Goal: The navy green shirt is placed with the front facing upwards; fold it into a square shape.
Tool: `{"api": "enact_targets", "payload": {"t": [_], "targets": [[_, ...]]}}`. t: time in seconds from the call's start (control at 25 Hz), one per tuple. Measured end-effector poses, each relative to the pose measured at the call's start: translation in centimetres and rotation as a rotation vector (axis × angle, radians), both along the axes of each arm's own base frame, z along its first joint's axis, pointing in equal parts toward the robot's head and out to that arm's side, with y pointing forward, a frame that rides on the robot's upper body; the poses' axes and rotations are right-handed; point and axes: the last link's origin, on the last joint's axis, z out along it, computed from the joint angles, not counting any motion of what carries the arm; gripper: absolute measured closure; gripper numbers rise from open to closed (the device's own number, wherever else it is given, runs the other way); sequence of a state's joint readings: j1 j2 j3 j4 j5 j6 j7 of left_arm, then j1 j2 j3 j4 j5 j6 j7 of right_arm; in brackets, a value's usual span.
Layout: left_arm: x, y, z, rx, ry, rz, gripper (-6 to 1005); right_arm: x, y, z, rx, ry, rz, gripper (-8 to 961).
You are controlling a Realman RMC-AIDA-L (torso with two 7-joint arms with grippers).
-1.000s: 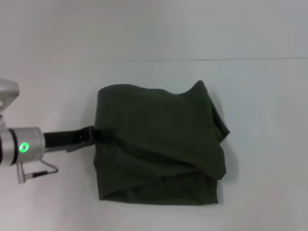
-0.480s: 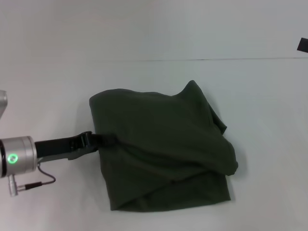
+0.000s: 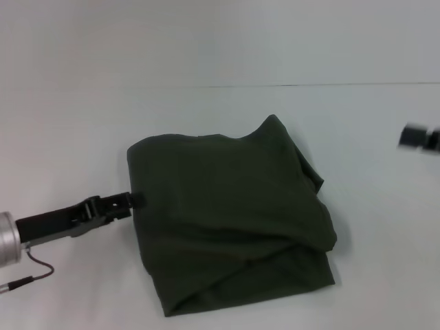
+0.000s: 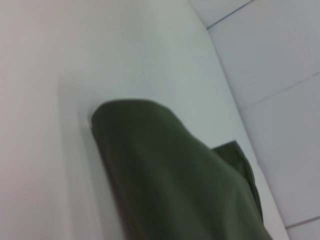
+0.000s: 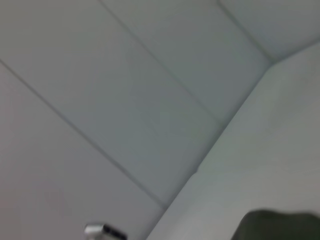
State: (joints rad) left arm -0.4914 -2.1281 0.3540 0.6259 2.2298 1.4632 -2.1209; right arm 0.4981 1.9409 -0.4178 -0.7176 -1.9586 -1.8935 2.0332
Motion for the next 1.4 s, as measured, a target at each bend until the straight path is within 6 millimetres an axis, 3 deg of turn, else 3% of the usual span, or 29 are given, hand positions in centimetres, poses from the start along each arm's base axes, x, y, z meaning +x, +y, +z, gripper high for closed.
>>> {"api": "enact_targets", "payload": {"t": [0.28,0.6,1.0,1.12,1.4], "targets": [[-0.8,-1.0,2.8,0.288,-0.04,-0.115,290,0.1,-3.6,-5.2,-0.216,0.122,0.042,126],[0.0,-0.4,2.1,0.36,-0.007,-0.195,155,0.9,-6.8,-9.6,-0.209,0.205,0.01,121],[0.3,0.7,1.7,0.377,0.016,-0.198,153,2.0,-7.5,-14.5,-0.161,0.209,-0.2,64],[0.2,0.9,1.8,0.392,0.021,-0.185,154,1.9,-7.4,-15.1,-0.173,0.193,-0.207,23],[0.1,1.2,2.0,0.426,0.024,-0.176,153,2.8,-7.5,-15.7,-0.157,0.178,-0.275,29]]}}
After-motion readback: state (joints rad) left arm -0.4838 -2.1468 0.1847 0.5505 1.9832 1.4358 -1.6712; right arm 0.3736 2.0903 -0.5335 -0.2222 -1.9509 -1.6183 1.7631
